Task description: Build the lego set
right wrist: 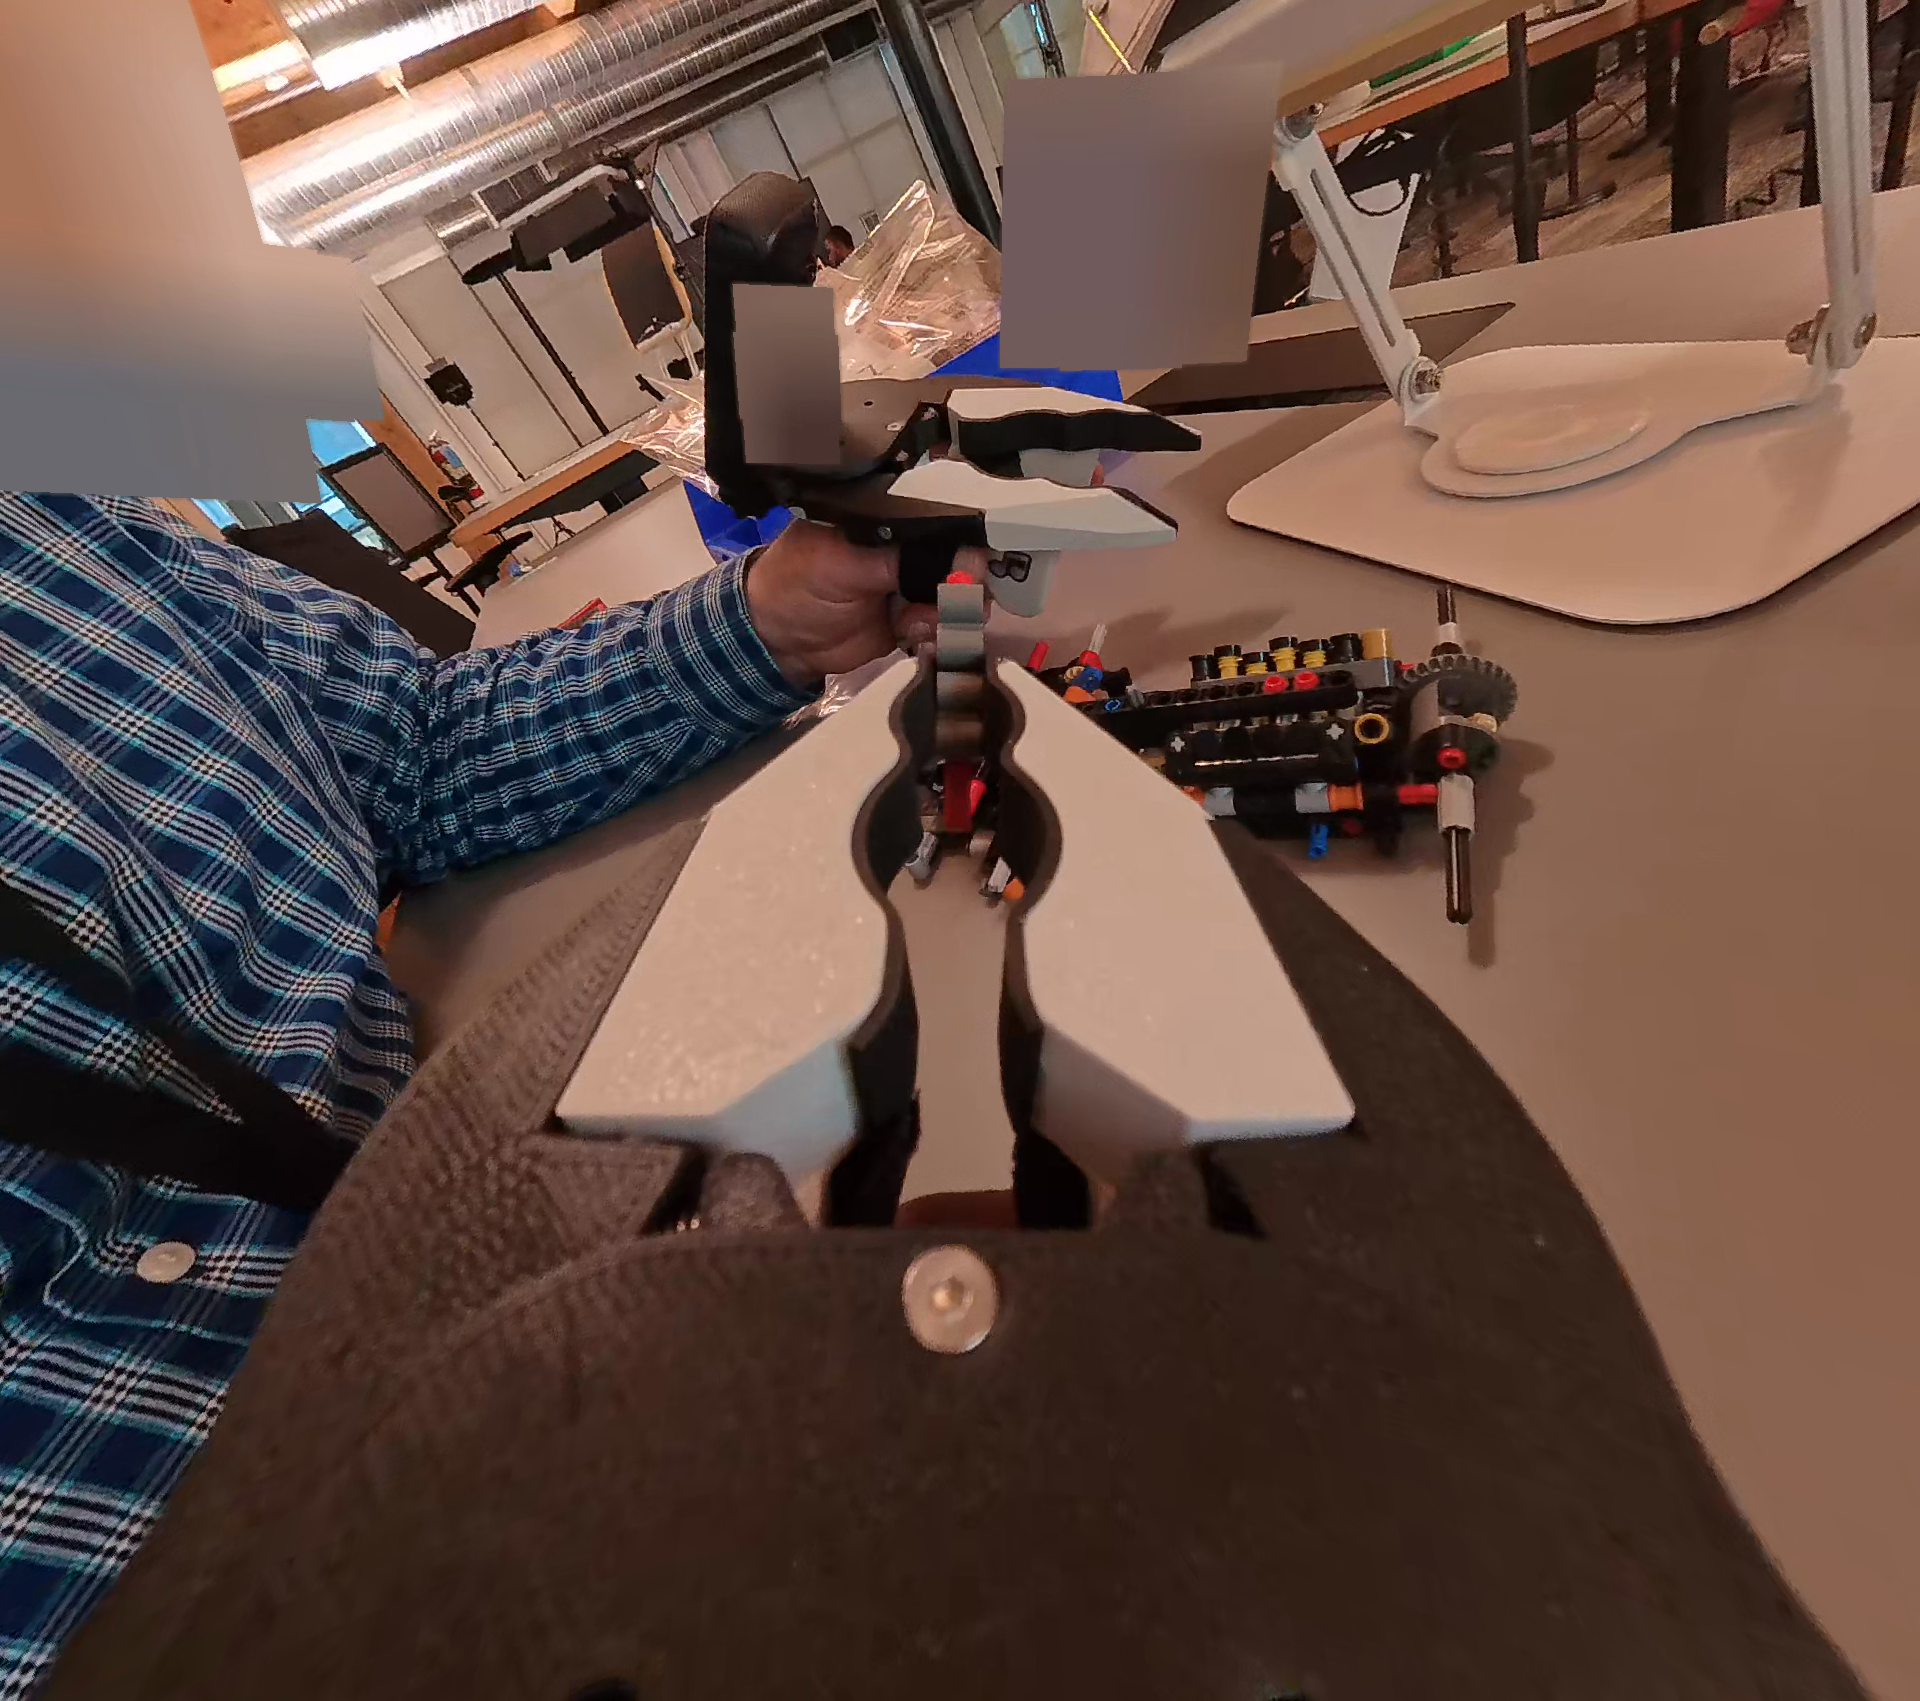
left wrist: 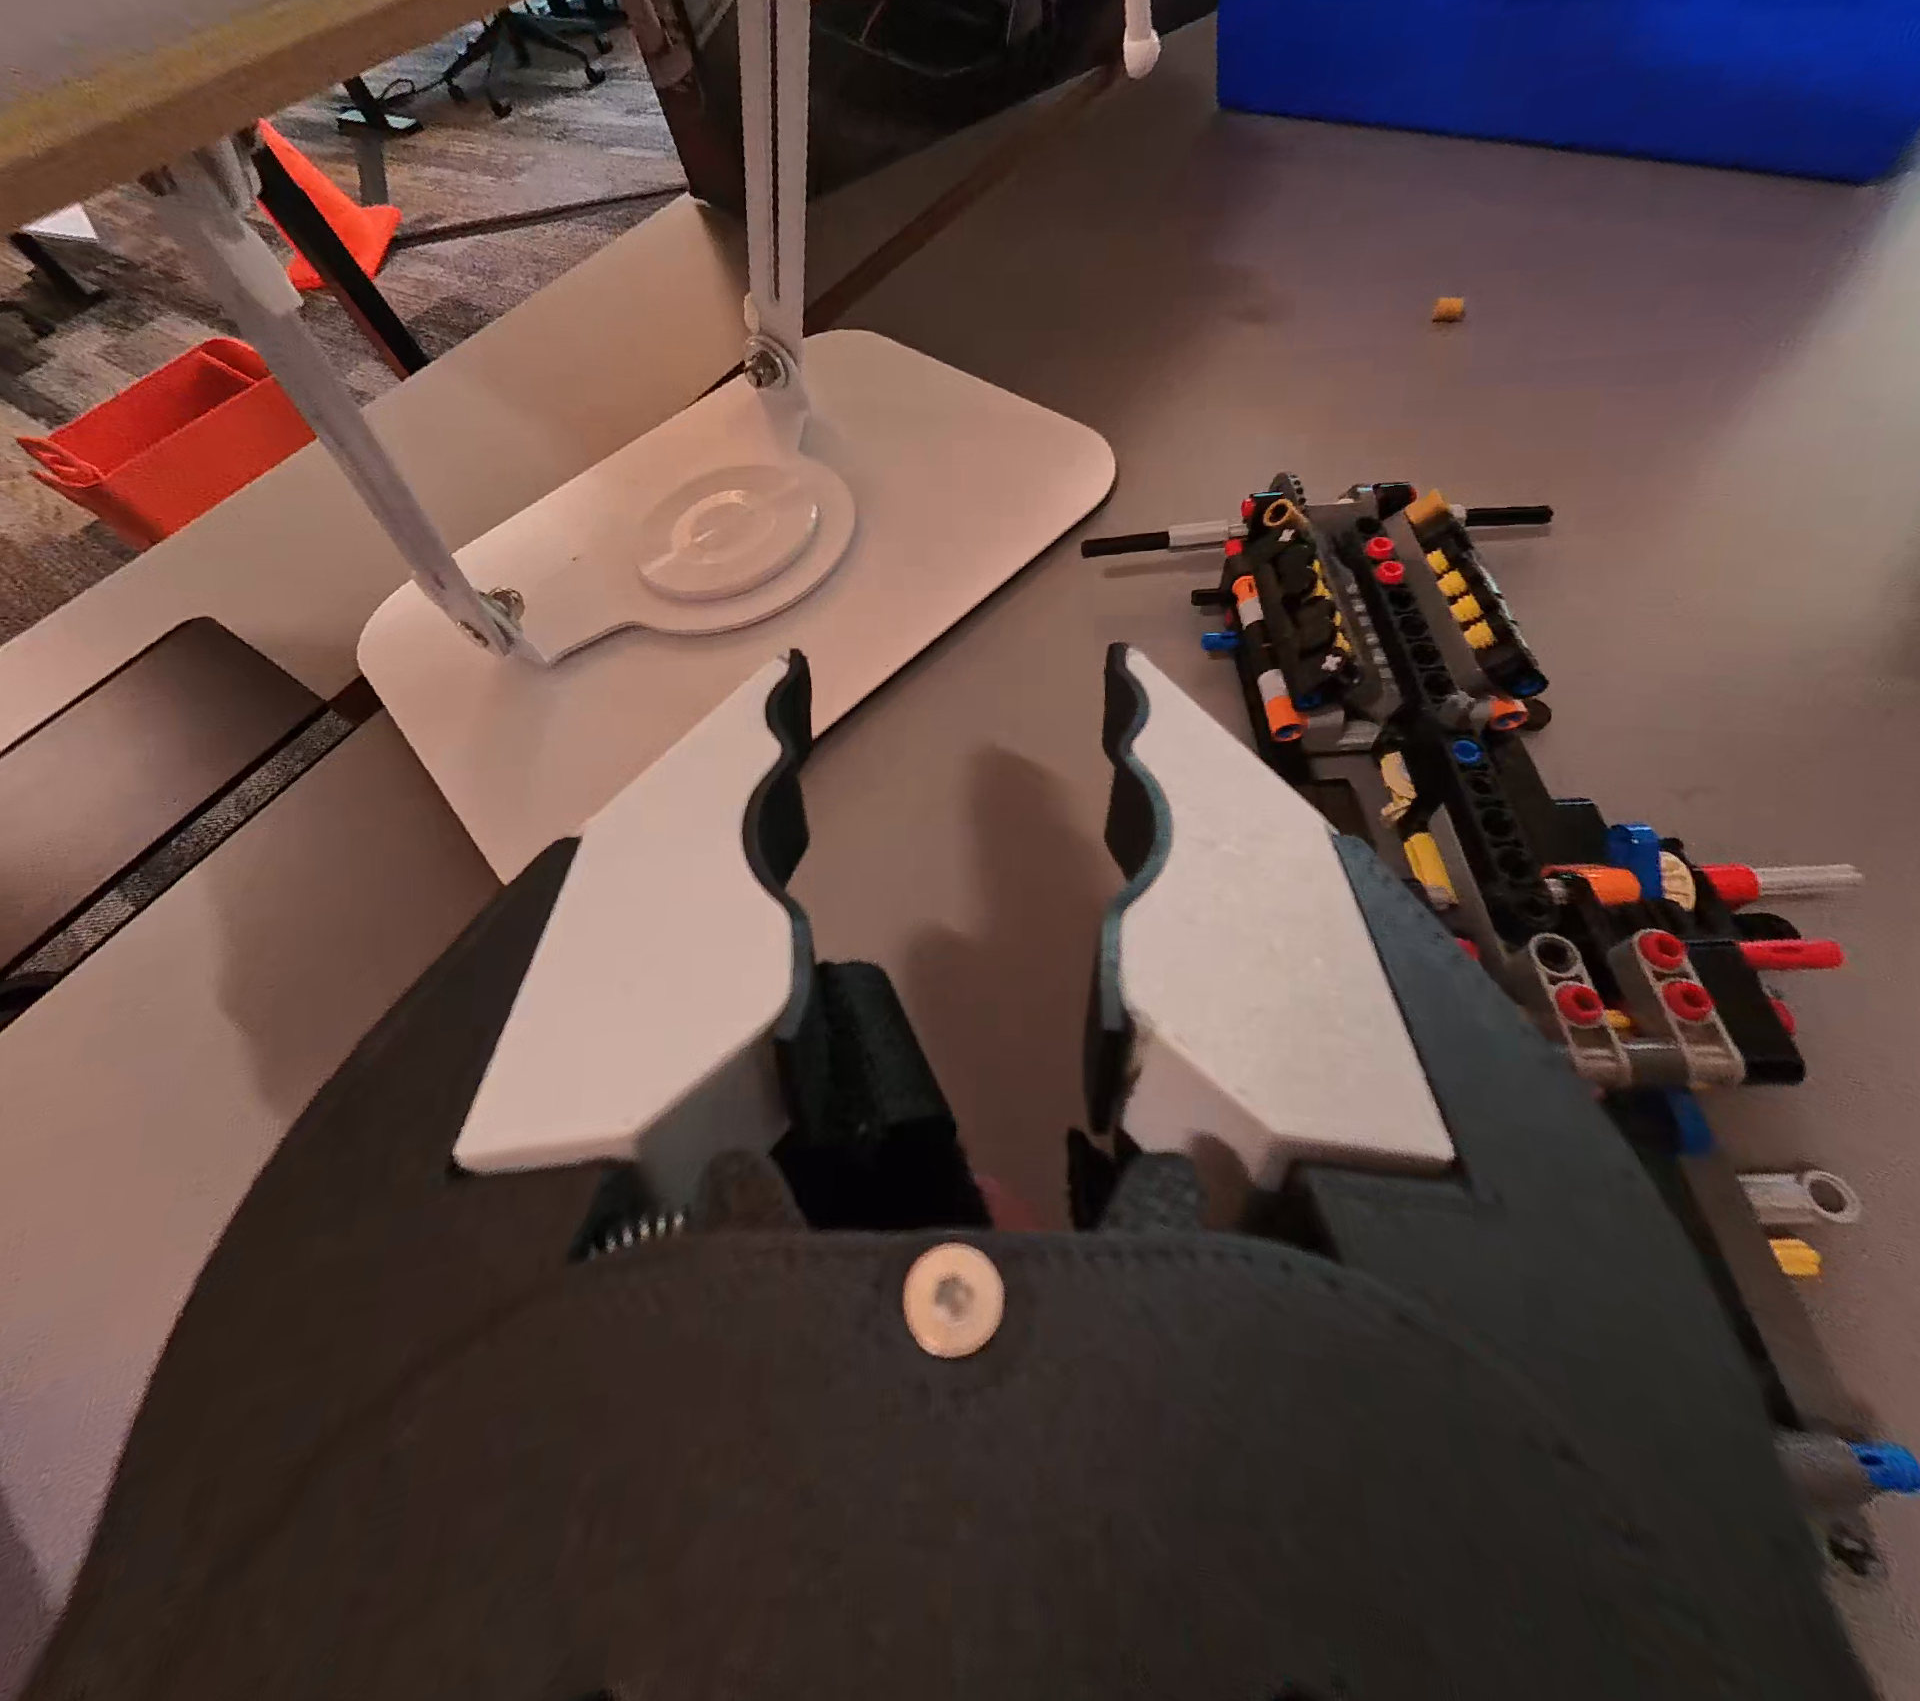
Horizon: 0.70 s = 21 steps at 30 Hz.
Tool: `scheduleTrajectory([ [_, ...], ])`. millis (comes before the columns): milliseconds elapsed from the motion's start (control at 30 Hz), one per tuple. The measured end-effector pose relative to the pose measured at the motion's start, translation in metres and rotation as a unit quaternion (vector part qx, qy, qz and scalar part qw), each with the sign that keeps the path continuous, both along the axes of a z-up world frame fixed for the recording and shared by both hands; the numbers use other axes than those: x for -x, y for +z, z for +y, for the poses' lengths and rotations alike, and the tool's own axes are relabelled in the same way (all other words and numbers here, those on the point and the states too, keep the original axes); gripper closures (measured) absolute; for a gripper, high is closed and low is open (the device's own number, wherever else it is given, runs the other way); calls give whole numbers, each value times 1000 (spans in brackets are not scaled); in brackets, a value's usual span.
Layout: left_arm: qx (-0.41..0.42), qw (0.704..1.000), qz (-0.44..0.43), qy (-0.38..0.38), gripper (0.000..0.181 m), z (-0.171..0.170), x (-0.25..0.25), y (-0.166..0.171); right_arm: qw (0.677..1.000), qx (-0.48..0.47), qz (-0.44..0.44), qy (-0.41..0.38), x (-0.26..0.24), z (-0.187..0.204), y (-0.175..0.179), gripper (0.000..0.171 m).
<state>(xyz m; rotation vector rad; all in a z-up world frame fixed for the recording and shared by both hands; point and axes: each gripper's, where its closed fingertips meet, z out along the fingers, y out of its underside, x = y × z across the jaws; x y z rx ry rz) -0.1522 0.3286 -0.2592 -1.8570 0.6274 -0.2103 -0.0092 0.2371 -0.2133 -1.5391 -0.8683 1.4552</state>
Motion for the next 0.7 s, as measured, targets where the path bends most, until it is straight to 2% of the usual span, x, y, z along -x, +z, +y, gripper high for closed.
scheduleTrajectory([
  [433,23,999,-34,-10,128,1,2,-1,1000,2,18,0,-3,0,4,167],
  [700,39,998,-42,-22,123,0,0,-3,1000,5,13,-3,-2,2,2,167],
])
